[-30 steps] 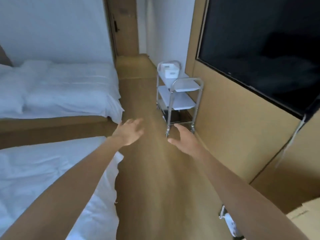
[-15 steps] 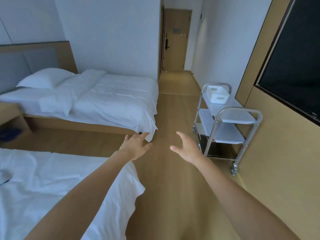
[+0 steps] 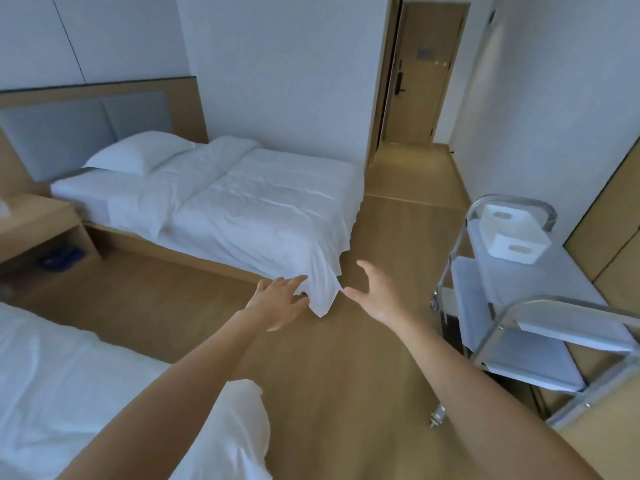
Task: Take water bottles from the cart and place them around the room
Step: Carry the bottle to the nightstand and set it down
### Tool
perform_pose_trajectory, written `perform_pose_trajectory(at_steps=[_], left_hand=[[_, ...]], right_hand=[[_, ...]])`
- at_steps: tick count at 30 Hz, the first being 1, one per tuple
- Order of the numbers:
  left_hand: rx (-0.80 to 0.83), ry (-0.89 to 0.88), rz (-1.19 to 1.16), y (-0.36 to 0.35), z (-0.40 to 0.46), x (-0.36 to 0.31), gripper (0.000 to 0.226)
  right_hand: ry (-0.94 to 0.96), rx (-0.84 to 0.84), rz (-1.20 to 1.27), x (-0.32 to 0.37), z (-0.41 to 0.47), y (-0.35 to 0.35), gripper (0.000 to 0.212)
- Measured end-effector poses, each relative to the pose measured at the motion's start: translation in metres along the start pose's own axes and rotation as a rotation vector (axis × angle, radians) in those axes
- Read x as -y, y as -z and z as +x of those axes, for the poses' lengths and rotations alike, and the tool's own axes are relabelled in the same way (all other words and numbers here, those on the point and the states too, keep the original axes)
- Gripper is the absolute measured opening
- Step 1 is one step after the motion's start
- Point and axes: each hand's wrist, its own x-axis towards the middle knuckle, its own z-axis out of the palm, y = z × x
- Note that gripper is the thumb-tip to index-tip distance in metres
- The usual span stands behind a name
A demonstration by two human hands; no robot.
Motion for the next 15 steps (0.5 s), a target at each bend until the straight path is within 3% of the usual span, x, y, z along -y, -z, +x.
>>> perform_pose_trajectory(at_steps=[7, 15], left_hand=[[-0.052, 0.156, -0.002, 0.026, 0.136, 0.098, 0.056], [-0.139, 0.294, -0.1, 0.082, 0.268, 0.215, 0.056]], right_hand=[[0.086, 0.155, 0.003, 0.009, 0.161, -0.055, 0.071], [0.174, 0.259, -0.05, 0.066, 0.355, -0.105, 0.07]])
